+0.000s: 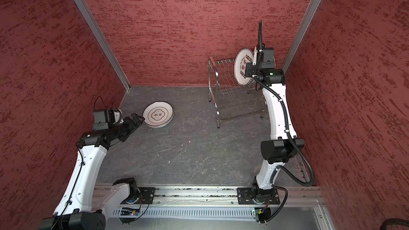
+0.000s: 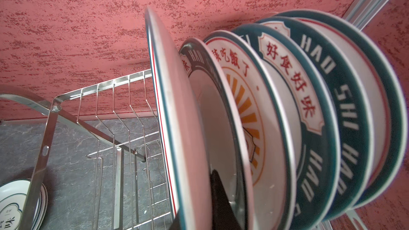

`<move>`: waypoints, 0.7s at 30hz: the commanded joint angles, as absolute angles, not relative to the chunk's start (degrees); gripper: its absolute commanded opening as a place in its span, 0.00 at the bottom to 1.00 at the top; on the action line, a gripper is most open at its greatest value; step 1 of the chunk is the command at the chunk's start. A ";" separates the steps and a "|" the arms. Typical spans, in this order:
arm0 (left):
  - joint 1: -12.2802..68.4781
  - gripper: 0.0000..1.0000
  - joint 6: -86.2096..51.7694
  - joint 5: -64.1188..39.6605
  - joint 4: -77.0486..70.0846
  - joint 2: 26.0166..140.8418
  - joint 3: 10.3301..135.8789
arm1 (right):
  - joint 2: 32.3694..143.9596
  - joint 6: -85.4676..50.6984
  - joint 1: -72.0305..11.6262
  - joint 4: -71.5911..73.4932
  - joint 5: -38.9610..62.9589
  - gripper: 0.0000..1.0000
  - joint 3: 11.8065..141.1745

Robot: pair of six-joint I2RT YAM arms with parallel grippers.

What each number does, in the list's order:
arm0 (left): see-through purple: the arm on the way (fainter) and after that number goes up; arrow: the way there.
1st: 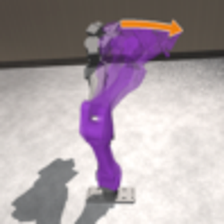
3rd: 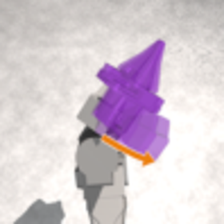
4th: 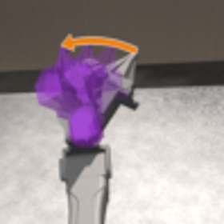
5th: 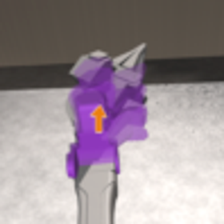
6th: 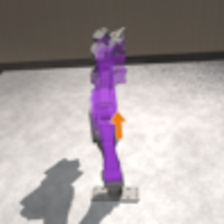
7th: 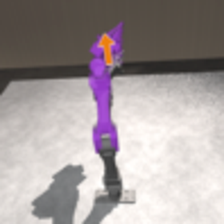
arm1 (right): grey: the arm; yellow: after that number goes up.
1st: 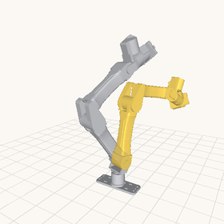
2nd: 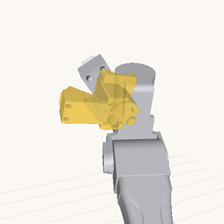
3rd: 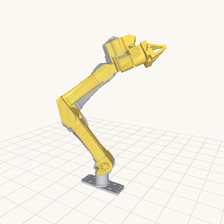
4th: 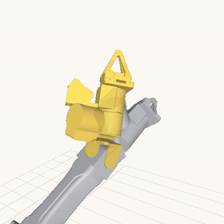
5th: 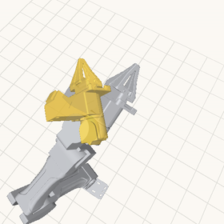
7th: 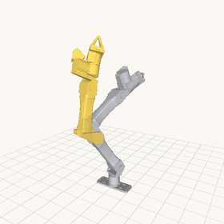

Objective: Unload the plates from the dish rack
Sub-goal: Pick up the plate from the dish rack.

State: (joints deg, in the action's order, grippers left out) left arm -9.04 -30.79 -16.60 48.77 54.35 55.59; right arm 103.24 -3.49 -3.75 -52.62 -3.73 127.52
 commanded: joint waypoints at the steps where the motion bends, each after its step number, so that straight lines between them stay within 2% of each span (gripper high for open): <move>1: -9.23 0.99 -30.23 -16.22 47.44 53.15 55.02 | 100.67 -2.50 -4.74 -48.67 -0.40 0.05 127.09; 4: -9.24 0.99 -29.73 -15.86 47.93 52.63 55.52 | 99.39 -1.82 -5.07 -46.06 -0.85 0.00 126.08; 15: -9.40 0.99 -28.40 -19.29 49.16 54.65 57.05 | 92.84 -0.98 -5.71 -32.10 -1.01 0.00 119.22; 21: -9.49 1.00 -27.67 -20.76 50.12 56.70 57.52 | 86.82 0.00 -5.83 -19.43 -1.15 0.00 111.36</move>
